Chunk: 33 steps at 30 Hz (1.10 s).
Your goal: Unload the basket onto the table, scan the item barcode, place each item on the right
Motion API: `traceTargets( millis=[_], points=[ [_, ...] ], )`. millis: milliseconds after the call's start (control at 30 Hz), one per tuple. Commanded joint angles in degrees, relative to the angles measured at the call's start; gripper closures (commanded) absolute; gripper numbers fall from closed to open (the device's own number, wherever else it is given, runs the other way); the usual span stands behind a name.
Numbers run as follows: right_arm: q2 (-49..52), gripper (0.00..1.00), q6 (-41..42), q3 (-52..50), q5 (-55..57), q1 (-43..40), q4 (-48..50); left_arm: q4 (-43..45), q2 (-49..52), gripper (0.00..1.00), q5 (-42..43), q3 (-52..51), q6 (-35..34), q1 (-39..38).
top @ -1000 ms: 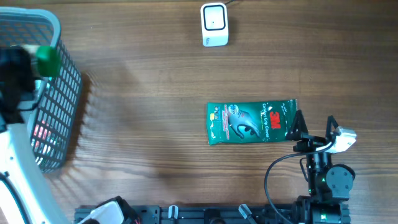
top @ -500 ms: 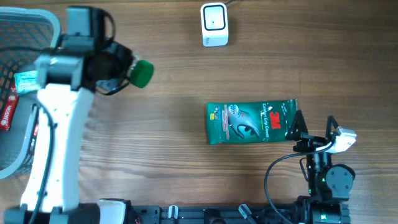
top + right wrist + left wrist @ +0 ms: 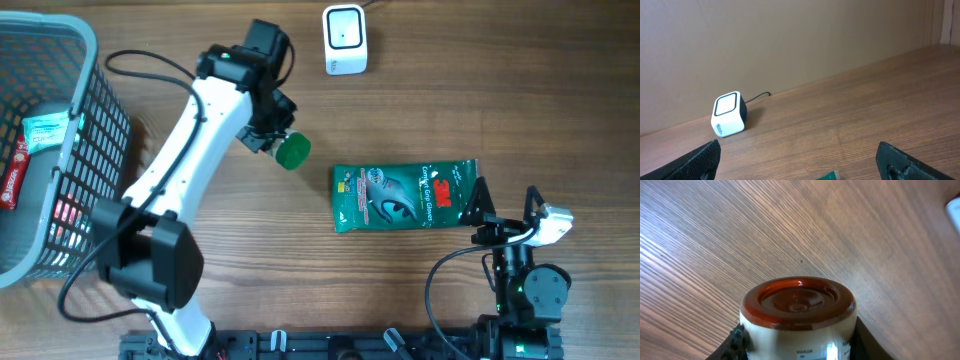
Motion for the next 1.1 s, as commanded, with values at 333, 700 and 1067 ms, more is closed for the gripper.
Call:
traceTargets(
  millis=[333,700,1067],
  points=[
    [-0.28,0.00,-0.66,-0.07,0.42,0.17,0.31,1.18,5.73,0.64,-6.23,1.11,0.87,-5.79],
    [-0.28,0.00,-0.63,-0.07,0.42,0.17,0.31,5.57,10.60,0.61,-6.62,1.09,0.87,-7.80],
    [-0.28,0.00,-0.66,-0.07,0.42,0.17,0.31,8.46,13.38,0.51,-6.60,1.01,0.87,-8.46]
  ],
)
